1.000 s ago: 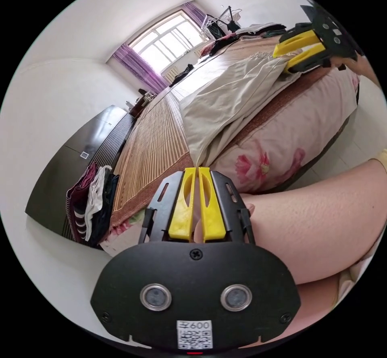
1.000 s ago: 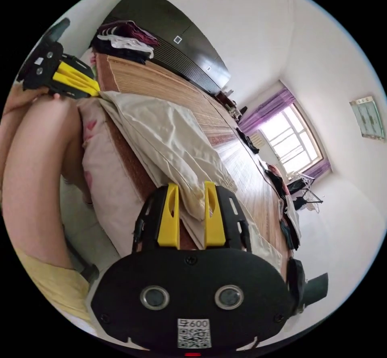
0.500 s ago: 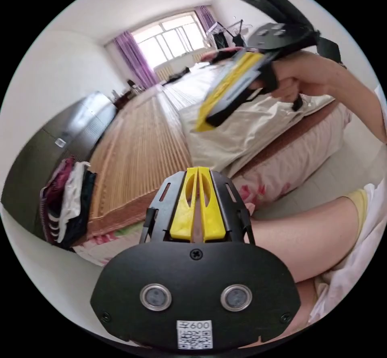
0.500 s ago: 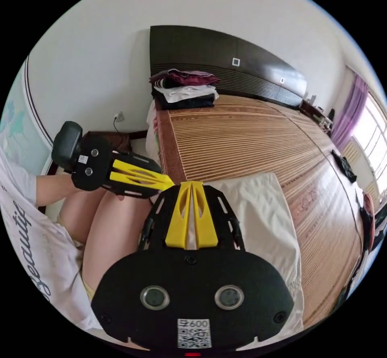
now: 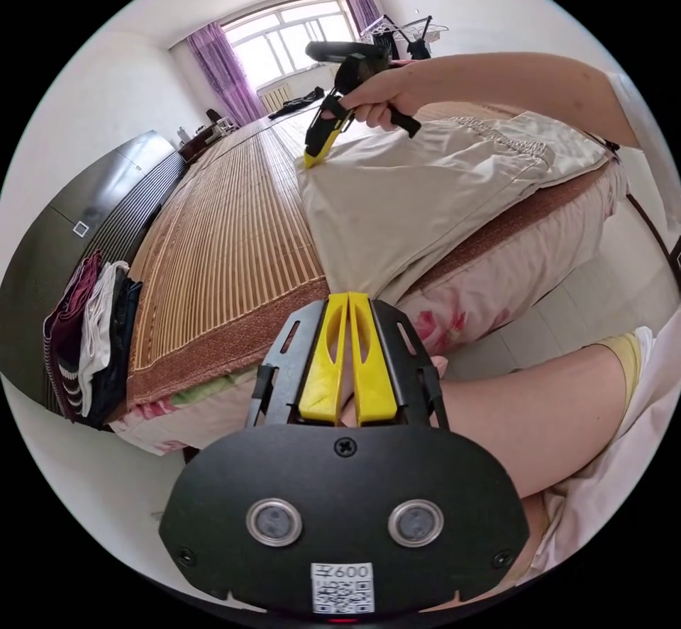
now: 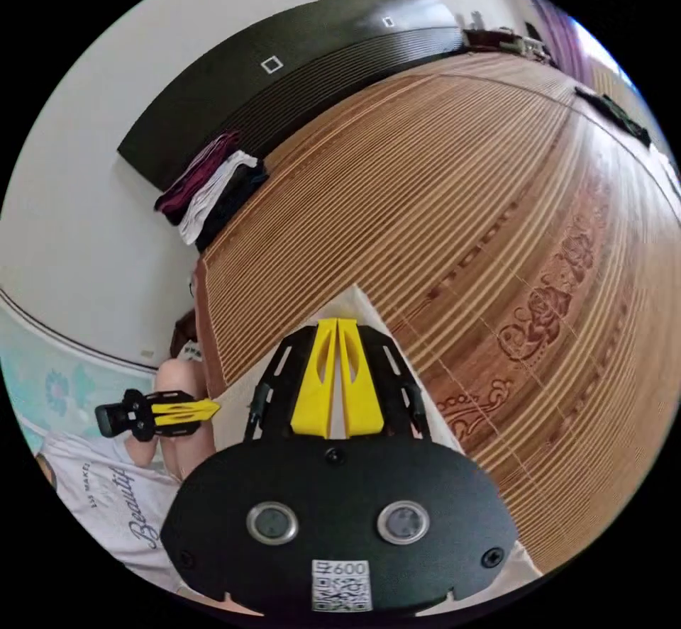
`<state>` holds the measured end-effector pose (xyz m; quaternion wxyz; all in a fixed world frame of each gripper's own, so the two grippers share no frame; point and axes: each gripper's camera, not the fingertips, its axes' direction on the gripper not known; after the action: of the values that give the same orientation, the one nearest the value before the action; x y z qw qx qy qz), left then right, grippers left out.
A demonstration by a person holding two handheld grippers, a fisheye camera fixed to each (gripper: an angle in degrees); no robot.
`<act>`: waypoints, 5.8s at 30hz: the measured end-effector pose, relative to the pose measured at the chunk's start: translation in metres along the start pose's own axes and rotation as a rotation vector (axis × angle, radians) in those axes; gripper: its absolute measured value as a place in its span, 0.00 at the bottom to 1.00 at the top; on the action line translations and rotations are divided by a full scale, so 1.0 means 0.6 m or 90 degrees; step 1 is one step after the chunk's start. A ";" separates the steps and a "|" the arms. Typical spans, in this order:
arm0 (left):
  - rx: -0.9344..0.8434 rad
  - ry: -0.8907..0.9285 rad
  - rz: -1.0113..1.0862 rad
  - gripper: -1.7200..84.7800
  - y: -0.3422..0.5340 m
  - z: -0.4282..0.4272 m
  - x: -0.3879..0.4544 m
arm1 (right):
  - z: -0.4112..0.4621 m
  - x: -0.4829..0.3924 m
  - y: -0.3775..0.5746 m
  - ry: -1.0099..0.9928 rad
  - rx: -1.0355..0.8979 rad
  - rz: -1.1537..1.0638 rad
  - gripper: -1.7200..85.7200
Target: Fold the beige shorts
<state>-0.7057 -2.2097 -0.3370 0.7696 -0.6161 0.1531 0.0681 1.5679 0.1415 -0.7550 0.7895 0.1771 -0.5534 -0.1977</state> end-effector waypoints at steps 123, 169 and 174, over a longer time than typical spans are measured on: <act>-0.101 0.013 0.049 0.03 -0.385 0.376 -0.101 | 0.165 -0.010 0.151 0.201 -0.099 -0.088 0.01; 0.107 0.027 -0.071 0.02 -0.034 -0.096 -0.091 | -0.138 -0.391 0.243 -0.012 0.052 -0.094 0.01; 0.102 -0.014 -0.038 0.02 -0.038 -0.136 -0.062 | -0.091 -0.533 0.224 -0.043 0.057 -0.153 0.01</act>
<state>-0.7466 -2.2908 -0.3197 0.8198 -0.5559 0.1315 0.0396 1.5359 0.4229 -0.9629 0.7324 0.2707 -0.5625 -0.2719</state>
